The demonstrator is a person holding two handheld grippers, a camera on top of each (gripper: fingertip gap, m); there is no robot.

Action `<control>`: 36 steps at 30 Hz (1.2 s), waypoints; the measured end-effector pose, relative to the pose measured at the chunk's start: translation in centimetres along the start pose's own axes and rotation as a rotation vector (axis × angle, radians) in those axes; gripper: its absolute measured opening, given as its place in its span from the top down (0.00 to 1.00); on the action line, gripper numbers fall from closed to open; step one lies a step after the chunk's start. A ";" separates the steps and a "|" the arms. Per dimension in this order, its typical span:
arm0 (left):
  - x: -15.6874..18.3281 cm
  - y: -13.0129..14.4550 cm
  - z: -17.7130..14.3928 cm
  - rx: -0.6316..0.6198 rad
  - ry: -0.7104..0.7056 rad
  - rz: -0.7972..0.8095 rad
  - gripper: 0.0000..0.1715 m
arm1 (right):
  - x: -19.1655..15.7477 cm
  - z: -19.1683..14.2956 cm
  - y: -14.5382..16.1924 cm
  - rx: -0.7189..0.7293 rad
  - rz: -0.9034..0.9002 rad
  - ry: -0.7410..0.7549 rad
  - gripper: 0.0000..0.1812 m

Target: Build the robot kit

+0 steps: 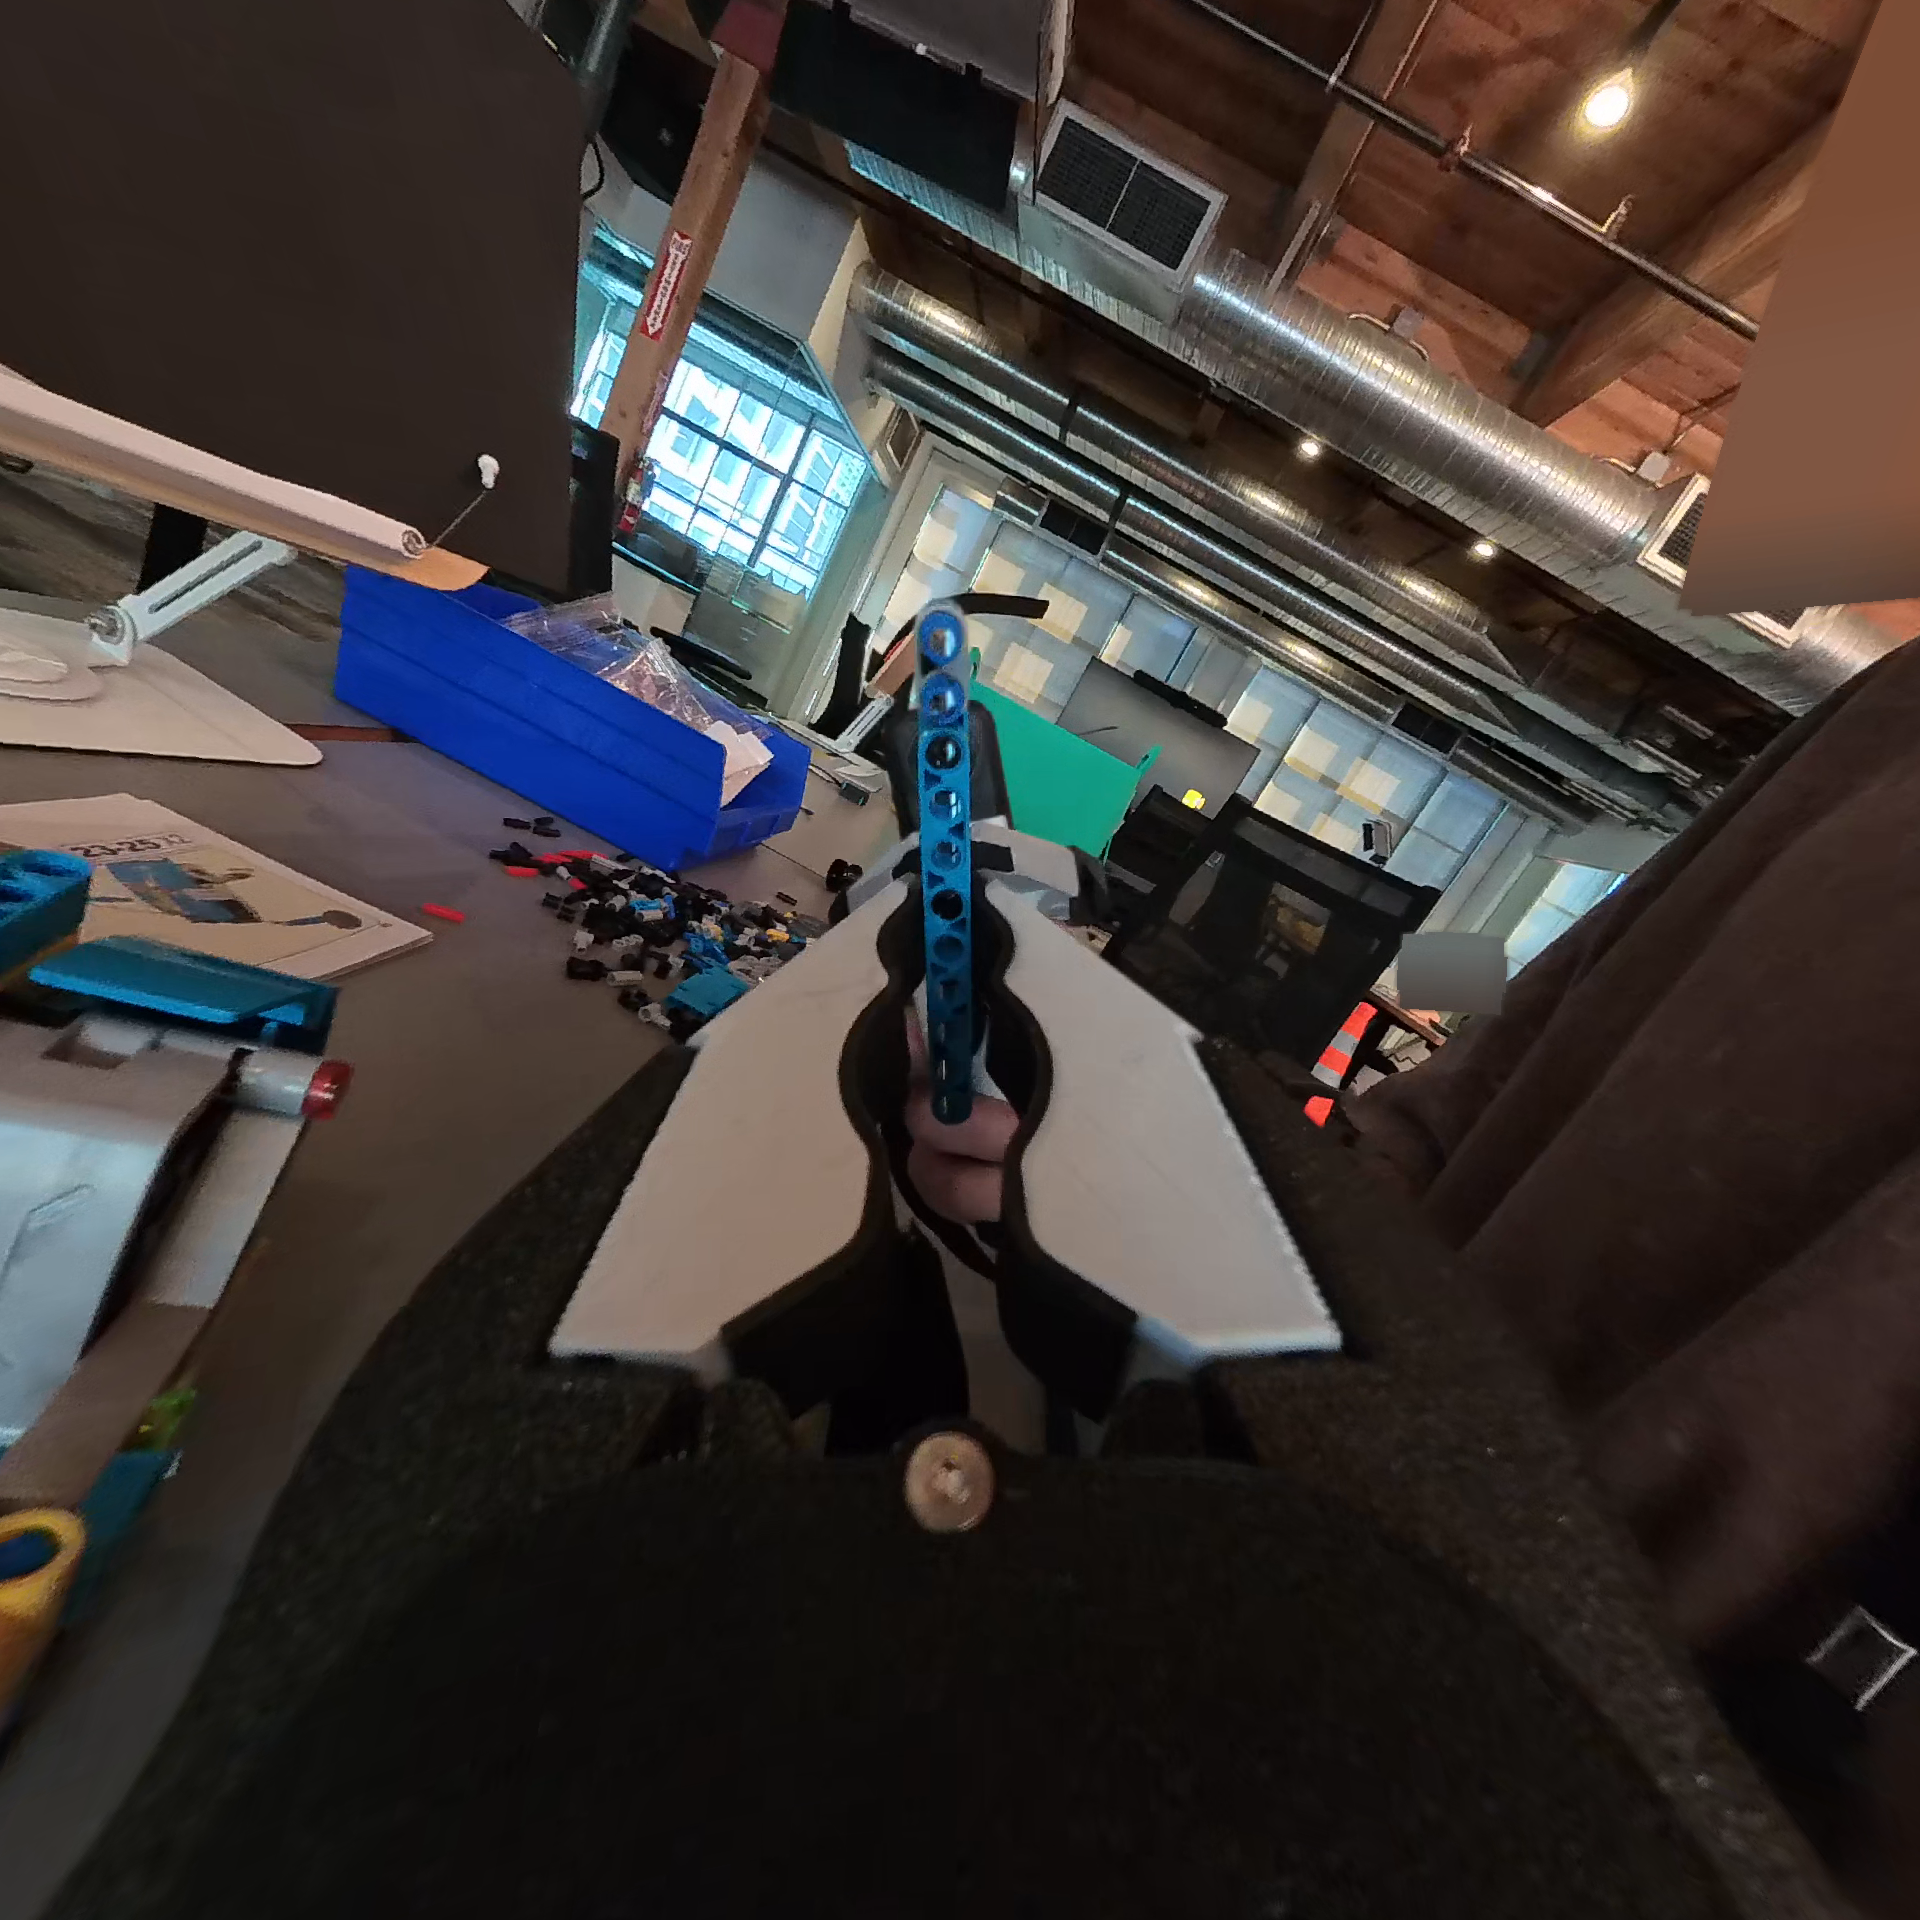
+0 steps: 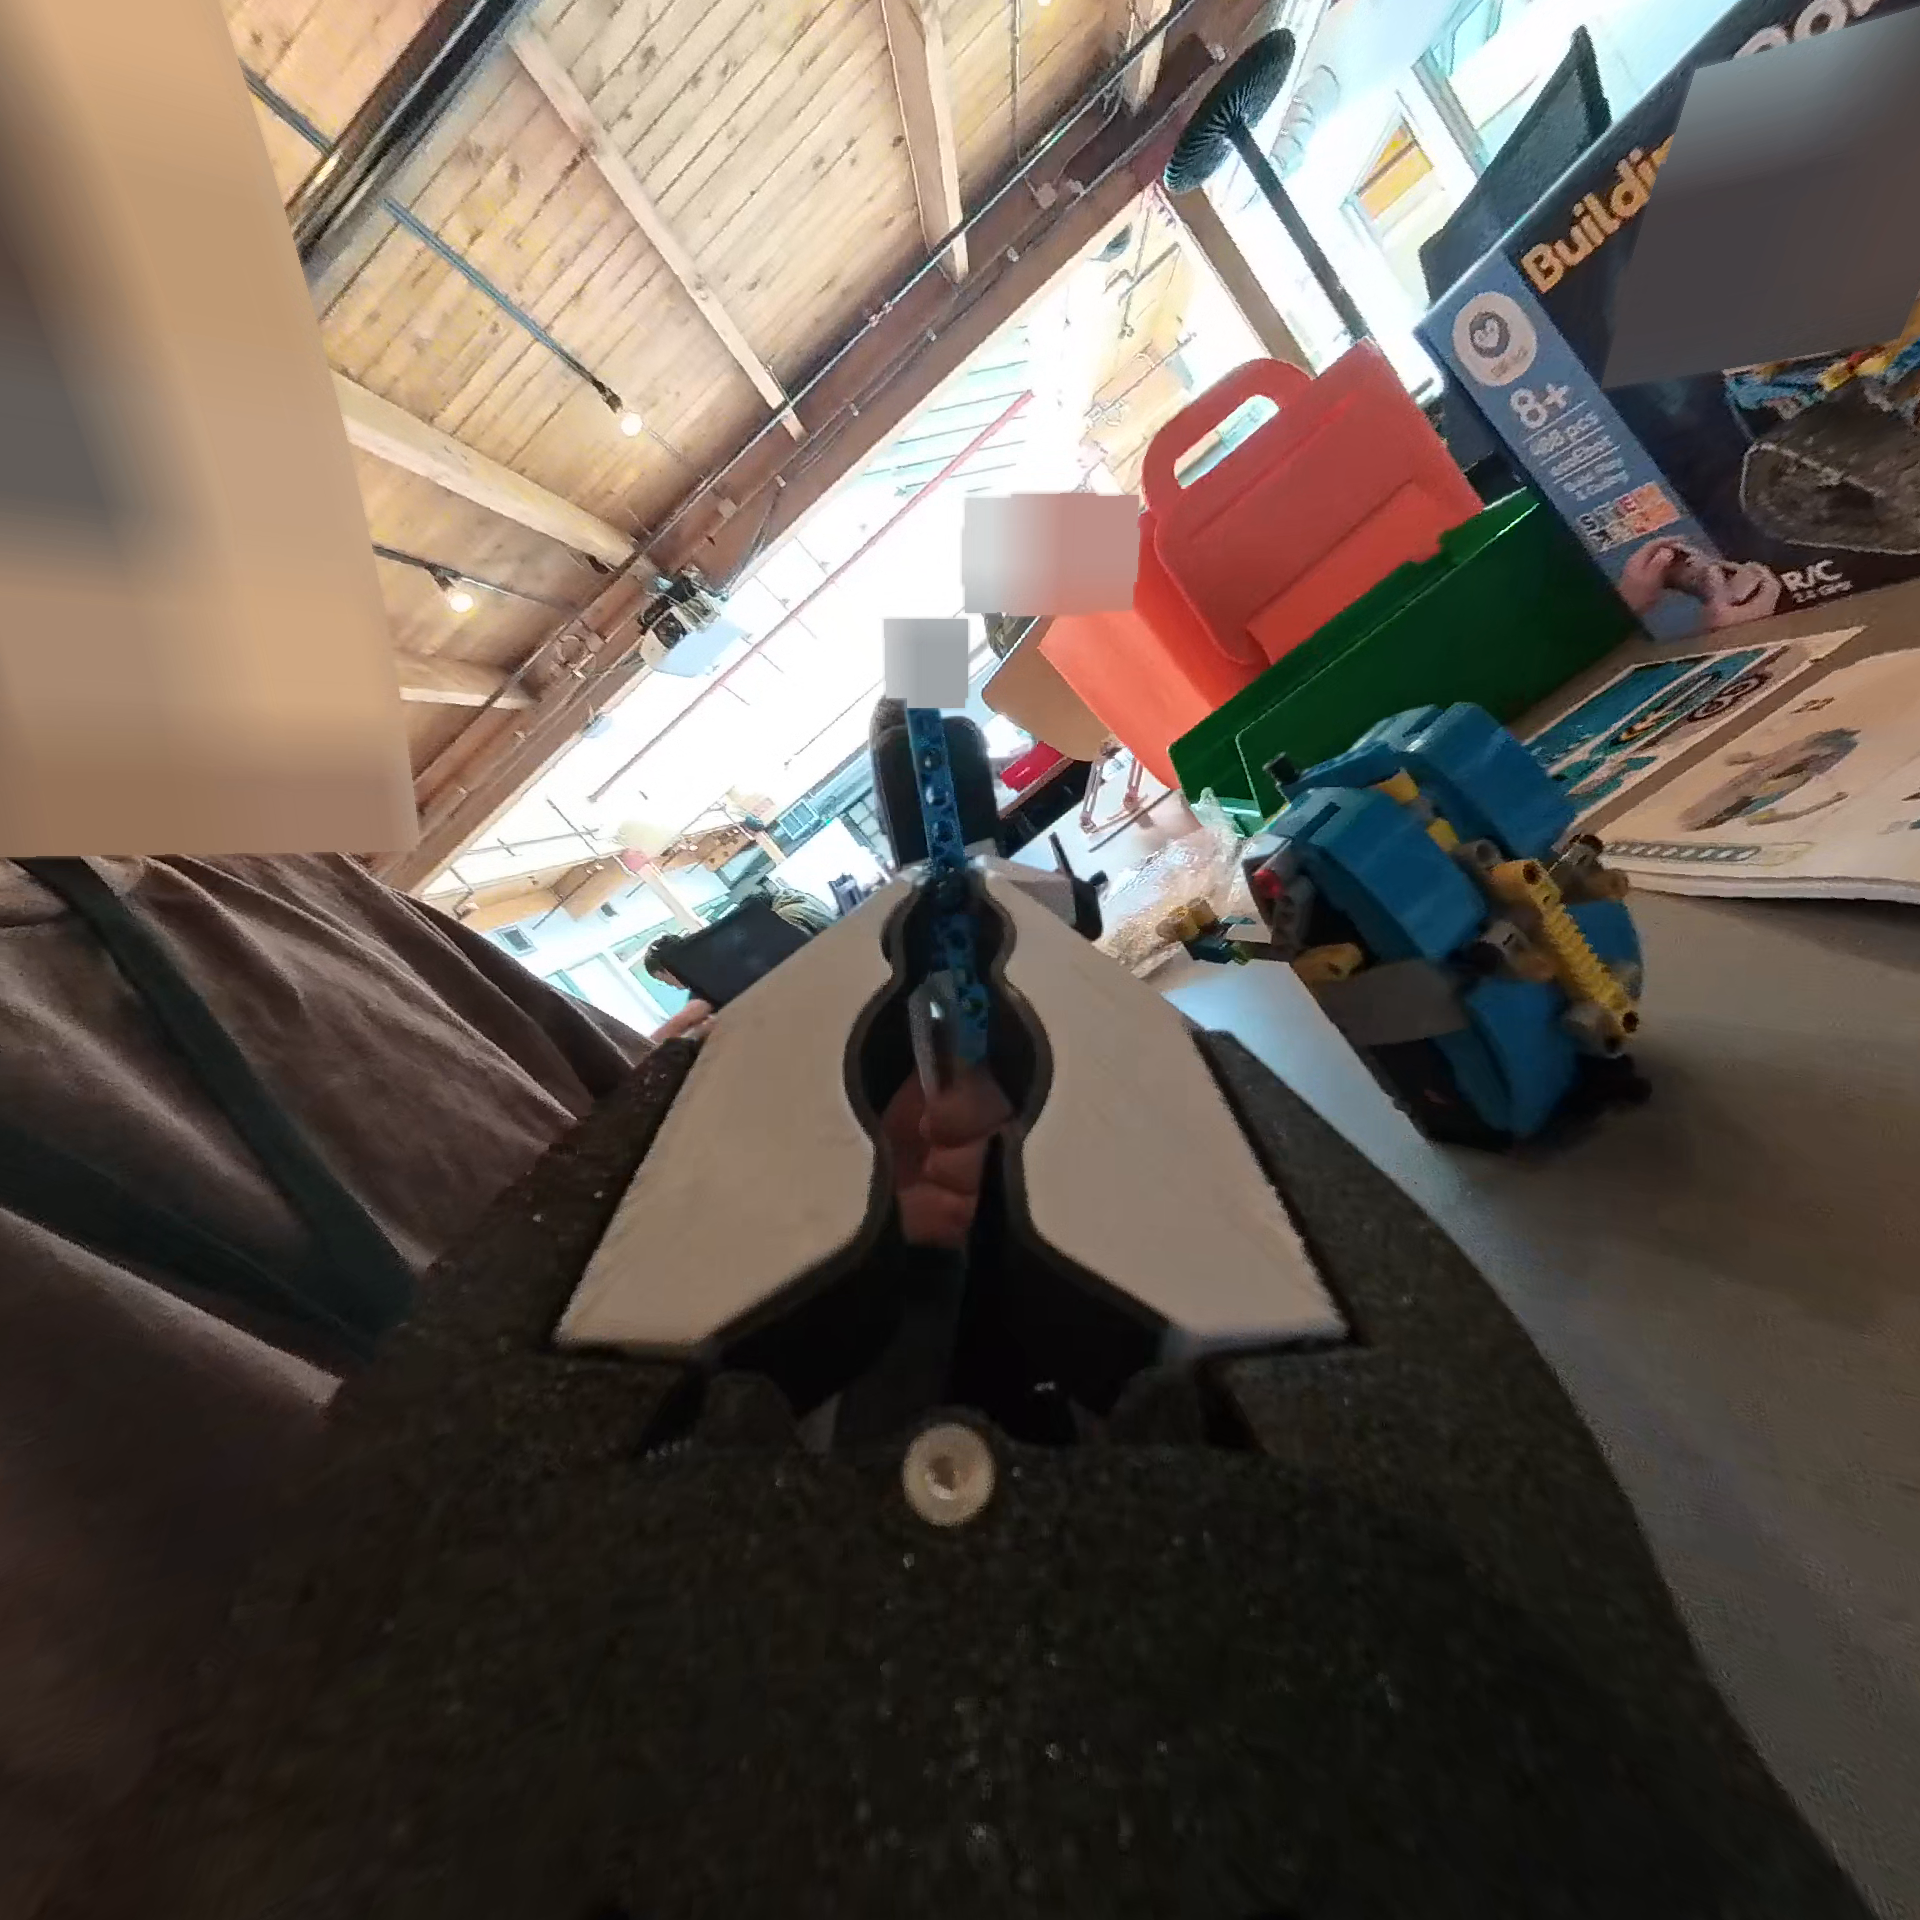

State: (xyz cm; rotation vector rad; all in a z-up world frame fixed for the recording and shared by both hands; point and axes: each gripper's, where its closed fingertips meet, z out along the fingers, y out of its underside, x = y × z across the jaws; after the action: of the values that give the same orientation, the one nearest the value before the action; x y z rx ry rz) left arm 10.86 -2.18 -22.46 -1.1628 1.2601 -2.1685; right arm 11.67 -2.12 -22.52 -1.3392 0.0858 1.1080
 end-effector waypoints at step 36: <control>-0.8 1.9 0.6 -0.118 -0.080 0.123 0.96 | 1.2 -0.6 1.7 -0.201 0.057 -0.007 0.97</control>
State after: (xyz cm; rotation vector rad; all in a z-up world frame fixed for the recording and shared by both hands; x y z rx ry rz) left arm 11.65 -2.93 -24.28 -1.1732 1.4019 -1.9635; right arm 11.45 -2.16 -24.72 -1.5193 0.0073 1.1940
